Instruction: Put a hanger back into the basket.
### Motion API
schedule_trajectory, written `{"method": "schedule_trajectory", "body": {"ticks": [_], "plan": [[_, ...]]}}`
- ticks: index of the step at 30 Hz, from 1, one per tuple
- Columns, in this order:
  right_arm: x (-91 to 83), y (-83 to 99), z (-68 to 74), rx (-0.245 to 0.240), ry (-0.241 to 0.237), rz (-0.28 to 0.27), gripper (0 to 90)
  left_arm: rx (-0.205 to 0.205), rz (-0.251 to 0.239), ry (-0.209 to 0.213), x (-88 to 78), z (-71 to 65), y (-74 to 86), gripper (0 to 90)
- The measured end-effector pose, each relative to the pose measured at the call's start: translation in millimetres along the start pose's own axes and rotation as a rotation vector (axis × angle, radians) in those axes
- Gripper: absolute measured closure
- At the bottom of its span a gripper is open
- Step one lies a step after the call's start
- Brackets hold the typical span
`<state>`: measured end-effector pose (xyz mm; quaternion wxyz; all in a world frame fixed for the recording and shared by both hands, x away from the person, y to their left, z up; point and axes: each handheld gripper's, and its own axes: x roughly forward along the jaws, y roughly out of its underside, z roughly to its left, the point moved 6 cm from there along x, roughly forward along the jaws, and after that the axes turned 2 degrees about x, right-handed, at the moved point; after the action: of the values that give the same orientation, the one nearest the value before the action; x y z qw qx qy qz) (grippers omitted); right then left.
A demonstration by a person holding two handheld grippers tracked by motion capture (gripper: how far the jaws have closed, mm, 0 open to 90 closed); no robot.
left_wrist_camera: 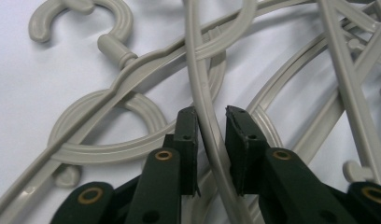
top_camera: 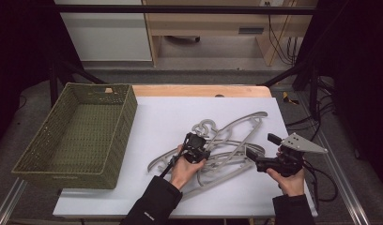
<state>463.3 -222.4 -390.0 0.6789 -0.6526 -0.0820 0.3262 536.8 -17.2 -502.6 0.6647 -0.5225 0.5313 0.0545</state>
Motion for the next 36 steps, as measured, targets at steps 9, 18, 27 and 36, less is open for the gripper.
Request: {"method": "schedule_trajectory", "body": {"ticks": [9,18,27,36], "plan": [[-0.6,-0.2,-0.2,0.0,-0.001,-0.002,2.4,0.003,0.014,-0.008,-0.3,1.2,0.4,76.9],[-0.7,-0.2,-0.4,-0.002,-0.001,0.0,2.4,0.014,-0.019,-0.013,-6.1,2.8,-0.4,81.8],[-1.8,-0.5,-0.8,0.001,-0.001,-0.002,2.5,0.045,-0.102,0.002,-24.5,0.0,-7.0,82.1],[-3.1,-0.8,-1.3,0.0,-0.001,-0.005,2.7,0.042,-0.188,0.001,-54.4,9.9,-14.7,82.4]]}}
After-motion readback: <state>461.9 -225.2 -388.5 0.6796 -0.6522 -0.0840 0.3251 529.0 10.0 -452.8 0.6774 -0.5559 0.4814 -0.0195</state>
